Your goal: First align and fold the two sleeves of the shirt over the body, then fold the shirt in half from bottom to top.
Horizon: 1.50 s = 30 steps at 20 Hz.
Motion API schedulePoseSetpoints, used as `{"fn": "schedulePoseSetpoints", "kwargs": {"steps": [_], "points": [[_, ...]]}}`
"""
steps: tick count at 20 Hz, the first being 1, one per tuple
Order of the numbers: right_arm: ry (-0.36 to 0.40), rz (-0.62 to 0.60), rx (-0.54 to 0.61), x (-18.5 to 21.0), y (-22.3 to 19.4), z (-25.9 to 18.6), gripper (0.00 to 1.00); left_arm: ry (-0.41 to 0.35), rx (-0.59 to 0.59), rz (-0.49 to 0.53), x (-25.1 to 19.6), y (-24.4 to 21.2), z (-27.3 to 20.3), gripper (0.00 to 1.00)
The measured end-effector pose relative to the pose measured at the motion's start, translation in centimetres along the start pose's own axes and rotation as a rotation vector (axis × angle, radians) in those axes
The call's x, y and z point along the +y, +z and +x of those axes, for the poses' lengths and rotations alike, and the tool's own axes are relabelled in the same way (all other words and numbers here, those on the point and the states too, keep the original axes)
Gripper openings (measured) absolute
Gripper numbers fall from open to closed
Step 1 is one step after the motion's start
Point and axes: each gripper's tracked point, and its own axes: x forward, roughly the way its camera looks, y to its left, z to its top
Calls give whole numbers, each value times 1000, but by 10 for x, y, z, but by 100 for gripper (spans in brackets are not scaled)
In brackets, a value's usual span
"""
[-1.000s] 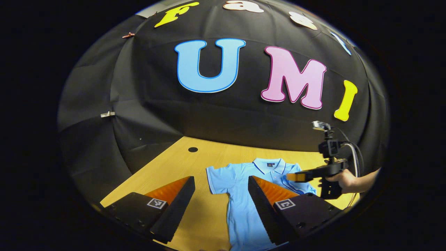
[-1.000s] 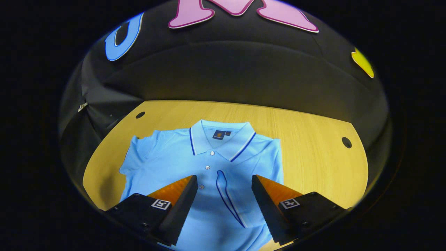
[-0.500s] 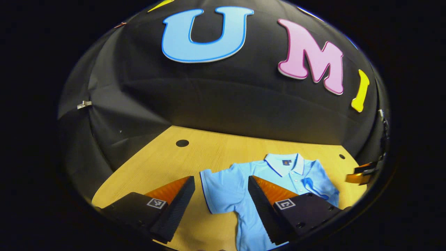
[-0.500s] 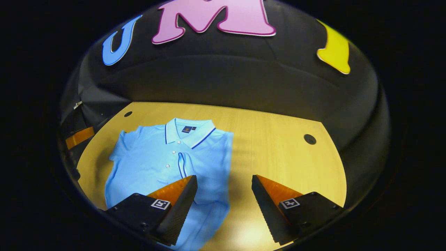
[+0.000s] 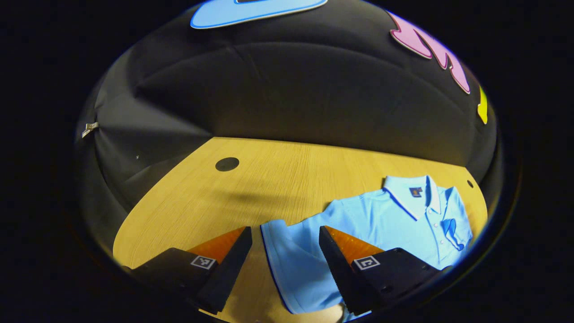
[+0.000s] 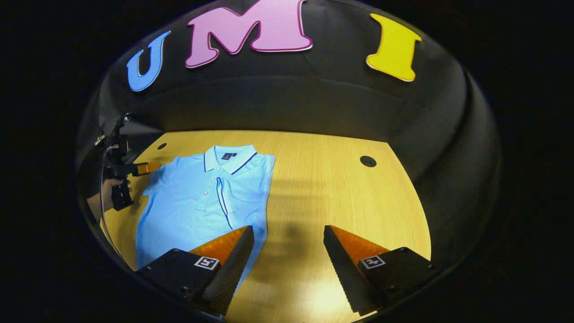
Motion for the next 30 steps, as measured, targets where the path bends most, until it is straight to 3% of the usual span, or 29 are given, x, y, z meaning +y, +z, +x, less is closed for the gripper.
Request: {"fn": "schedulePoseSetpoints", "kwargs": {"steps": [3,5,6,7,12,17,20,24,28,30], "points": [[-11,34,5,-11,-2,-1,97,-11,56,20,-3,-15,9,95],[-19,46,7,-16,-2,-2,97,-39,51,31,-11,-12,13,87],[-20,54,9,-17,-3,-3,97,-43,62,43,-12,-14,13,67],[-20,61,14,-17,-4,-3,98,-60,65,56,-16,-12,14,65],[-19,74,28,-13,-14,-8,98,-80,80,129,-34,-9,14,3],[-17,79,40,-11,-21,-14,98,-122,70,167,-64,10,1,6],[-11,97,46,-7,-24,-18,98,-208,22,148,-103,42,-20,6],[-5,113,49,-4,-27,-22,98,-321,-13,197,-162,65,-49,6],[11,126,50,-1,-29,-24,98,-413,21,196,-213,52,-71,7],[27,129,56,3,-32,-23,98,-458,44,141,-232,44,-82,15]]}}
